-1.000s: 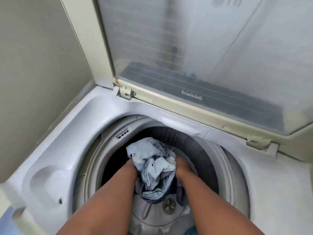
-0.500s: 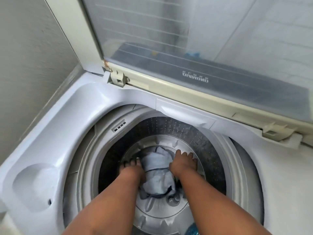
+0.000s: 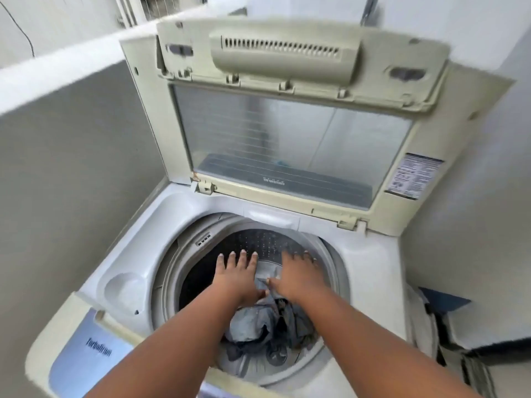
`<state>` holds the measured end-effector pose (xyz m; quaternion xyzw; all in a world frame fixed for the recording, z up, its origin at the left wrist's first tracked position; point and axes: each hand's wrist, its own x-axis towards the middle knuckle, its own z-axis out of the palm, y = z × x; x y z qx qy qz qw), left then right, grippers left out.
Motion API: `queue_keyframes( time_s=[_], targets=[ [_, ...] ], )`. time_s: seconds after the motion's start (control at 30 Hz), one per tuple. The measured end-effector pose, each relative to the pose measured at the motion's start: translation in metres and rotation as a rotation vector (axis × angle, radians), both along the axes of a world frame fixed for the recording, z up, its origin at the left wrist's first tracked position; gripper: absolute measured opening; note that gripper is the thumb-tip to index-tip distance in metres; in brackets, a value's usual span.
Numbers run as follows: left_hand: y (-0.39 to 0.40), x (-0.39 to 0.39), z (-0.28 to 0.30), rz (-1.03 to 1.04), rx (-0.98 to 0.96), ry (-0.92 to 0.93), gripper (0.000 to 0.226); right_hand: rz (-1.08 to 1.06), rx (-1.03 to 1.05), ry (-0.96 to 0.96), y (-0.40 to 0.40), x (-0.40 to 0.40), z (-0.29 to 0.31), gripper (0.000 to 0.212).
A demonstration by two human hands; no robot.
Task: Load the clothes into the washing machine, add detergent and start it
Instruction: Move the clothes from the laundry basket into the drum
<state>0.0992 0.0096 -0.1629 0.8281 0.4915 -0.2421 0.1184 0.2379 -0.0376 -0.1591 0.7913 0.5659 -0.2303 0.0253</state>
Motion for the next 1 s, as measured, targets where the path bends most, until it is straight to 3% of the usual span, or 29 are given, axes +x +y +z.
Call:
queue_keyframes(
  time_s=[0.27,0.47,0.8,1.0],
  targets=[
    [-0.042,0.038,0.109,-0.115,0.169,-0.166,0.097,0.078,0.225,-0.070,-0.077,0.049,0.140,0.083],
    [-0.085,0.115,0.142,-0.212,0.256,-0.298,0.097,0.019,0.322,-0.130,-0.133,0.128,0.184,0.078],
    [-0.176,0.302,0.095,-0.318,0.230,-0.244,0.085,0.009,0.240,-0.157,-0.211,0.290,0.129,0.072],
    [-0.191,0.339,0.038,-0.256,0.110,-0.097,0.089,0.034,0.112,-0.056,-0.227,0.348,0.062,0.068]
  ],
)
